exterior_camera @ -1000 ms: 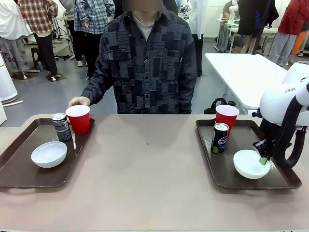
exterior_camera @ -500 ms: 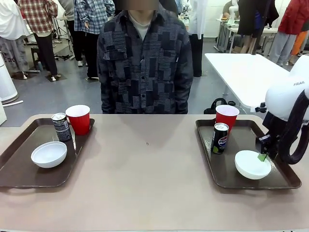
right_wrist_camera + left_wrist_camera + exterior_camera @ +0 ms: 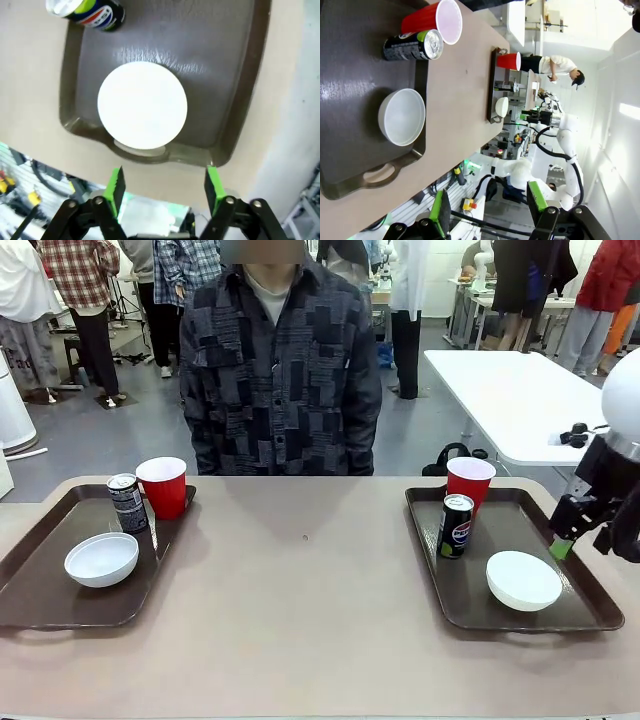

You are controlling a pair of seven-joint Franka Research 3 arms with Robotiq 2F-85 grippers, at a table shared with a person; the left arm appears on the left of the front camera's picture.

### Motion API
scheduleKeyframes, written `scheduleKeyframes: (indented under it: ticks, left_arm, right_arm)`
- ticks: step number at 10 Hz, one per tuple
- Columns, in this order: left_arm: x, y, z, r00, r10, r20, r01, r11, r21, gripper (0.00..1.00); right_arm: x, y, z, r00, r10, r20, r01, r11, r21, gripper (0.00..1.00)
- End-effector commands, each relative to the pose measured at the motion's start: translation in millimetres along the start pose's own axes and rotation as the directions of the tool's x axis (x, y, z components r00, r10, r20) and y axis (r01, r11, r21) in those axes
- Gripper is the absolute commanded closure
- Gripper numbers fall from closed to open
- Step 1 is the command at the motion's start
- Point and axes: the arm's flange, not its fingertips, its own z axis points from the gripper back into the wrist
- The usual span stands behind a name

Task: Prepare tableware on both trays.
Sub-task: Pick up a Picnic Bowl from the table and place it on a Handle tray.

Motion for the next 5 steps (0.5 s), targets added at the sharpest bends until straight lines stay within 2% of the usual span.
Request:
scheduleKeyframes:
  ticks: [1,3,4,5]
  left_arm:
    - [-0.9,-2.8,2.9,1.000,0.007,-0.007,-0.007,1.000,0.001,0.19]
    - [-0.9,-2.8,2.9,1.000,0.007,-0.007,-0.007,1.000,0.001,0.19]
    - [-0.9,-2.8,2.9,1.000,0.007,-0.007,-0.007,1.000,0.001,0.19]
    - [-0.9,-2.8,2.9,1.000,0.007,-0.007,-0.007,1.000,0.001,0.19]
  right_arm:
    - [-12.4,10.5,15.8,0.999,-0.048,0.005,0.048,0.999,0.006,0.00]
    - [-18.1,18.4,29.5,0.998,-0.069,0.011,0.070,0.998,-0.006,0.00]
    - [-12.3,18.4,32.8,0.990,-0.142,0.000,0.142,0.989,-0.033,0.00]
    - [-17.1,11.0,25.6,0.999,-0.036,0.016,0.036,0.999,-0.005,0.00]
